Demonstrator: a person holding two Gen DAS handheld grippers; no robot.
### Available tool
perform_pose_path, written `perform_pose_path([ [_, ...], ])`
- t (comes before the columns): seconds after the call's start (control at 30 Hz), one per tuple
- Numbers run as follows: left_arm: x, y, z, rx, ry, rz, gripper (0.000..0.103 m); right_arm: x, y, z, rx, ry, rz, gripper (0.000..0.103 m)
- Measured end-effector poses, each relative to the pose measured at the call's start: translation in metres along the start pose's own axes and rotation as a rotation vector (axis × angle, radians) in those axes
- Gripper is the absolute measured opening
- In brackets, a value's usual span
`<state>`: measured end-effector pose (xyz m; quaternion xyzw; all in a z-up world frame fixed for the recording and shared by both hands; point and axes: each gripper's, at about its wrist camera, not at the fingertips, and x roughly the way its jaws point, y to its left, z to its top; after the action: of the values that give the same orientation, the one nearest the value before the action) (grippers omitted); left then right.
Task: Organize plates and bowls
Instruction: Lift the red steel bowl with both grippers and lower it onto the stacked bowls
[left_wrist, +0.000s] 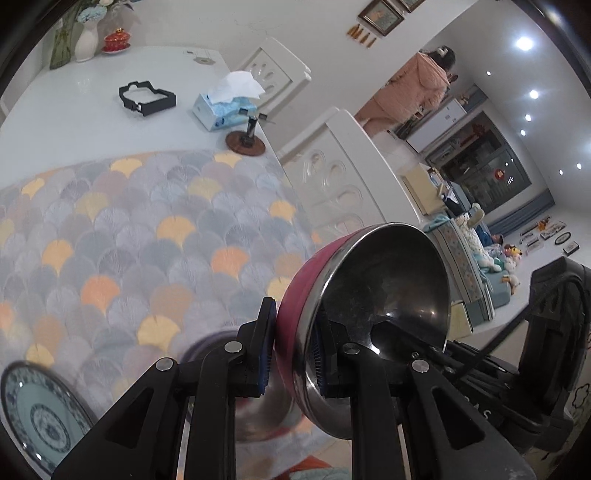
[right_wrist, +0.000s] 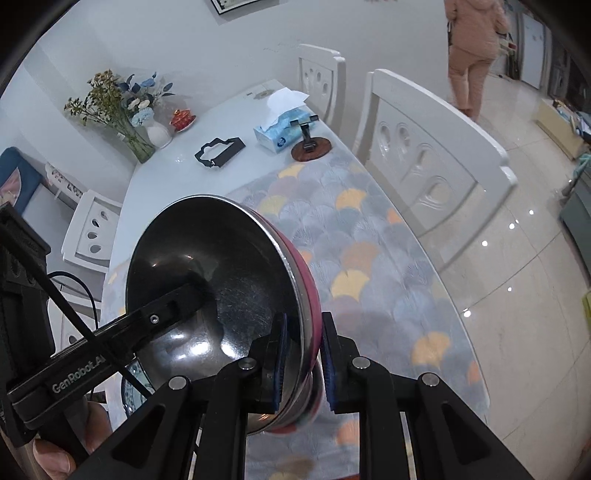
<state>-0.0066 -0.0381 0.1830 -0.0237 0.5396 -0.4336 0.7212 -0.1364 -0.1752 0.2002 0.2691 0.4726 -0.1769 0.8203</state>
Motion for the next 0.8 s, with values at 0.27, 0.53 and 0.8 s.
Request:
perform_pose_path([
  [0.27, -0.016, -0.006, -0.020, 0.016, -0.015, -0.014, 0.014, -0.020, 0.002, -0.023, 0.011, -0.022, 0.001, 0.018],
  [0.53, -0.020, -0.006, -0.032, 0.016, -0.003, -0.004, 0.014, -0.021, 0.004, -0.027, 0.012, -0.019, 0.010, 0.018],
  [0.8, -0.016, -0.001, -0.041, 0.004, 0.015, 0.005, 0.015, -0.012, -0.001, -0.031, 0.028, 0.030, 0.024, 0.018],
])
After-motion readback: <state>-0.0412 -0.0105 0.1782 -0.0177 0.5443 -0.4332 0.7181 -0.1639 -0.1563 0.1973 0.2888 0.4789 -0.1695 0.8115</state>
